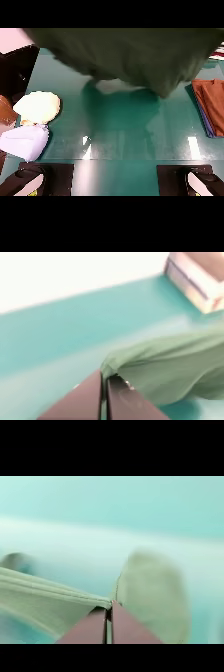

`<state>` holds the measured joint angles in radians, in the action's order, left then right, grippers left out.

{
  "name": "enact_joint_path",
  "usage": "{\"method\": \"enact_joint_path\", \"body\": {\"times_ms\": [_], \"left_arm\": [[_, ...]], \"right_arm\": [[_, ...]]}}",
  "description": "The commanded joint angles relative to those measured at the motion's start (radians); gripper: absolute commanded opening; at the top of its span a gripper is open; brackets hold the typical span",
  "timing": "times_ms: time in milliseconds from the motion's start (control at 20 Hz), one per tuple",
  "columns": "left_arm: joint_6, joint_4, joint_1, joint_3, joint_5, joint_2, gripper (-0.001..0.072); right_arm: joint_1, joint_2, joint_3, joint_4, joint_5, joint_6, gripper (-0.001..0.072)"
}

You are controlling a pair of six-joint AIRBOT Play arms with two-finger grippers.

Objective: Fold the shirts.

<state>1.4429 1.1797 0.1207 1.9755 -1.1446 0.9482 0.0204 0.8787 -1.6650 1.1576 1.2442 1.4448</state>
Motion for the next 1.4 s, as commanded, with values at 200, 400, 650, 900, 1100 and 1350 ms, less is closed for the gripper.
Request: {"method": "enact_joint_path", "body": {"times_ms": [200, 400, 650, 900, 1100, 1350], "left_arm": [[0.024, 0.026, -0.001, 0.154, 0.095, -0.090, 0.0023], [0.025, 0.126, -0.001, -0.005, 0.086, -0.053, 0.0024], [0.053, 0.166, -0.001, -0.228, 0.011, 0.188, 0.0024], [0.029, 0.169, -0.001, -0.310, 0.042, 0.547, 0.0025], [0.006, 0.168, -0.001, -0.310, 0.160, 0.722, 0.0025], [0.008, 0.164, -0.005, -0.307, 0.179, 0.745, 0.0247]], "right_arm": [[-0.148, -0.027, -0.319, 0.021, 0.118, -0.013, 0.0016], [-0.119, 0.119, -0.422, 0.014, 0.163, -0.013, 0.0016], [0.072, 0.379, -0.229, 0.024, 0.160, -0.013, 0.0016], [0.158, 0.702, -0.093, 0.021, -0.006, -0.026, 0.0016], [0.169, 0.858, -0.095, 0.010, -0.029, -0.026, 0.0017], [0.168, 0.899, -0.104, 0.012, -0.065, -0.026, 0.0242]]}}
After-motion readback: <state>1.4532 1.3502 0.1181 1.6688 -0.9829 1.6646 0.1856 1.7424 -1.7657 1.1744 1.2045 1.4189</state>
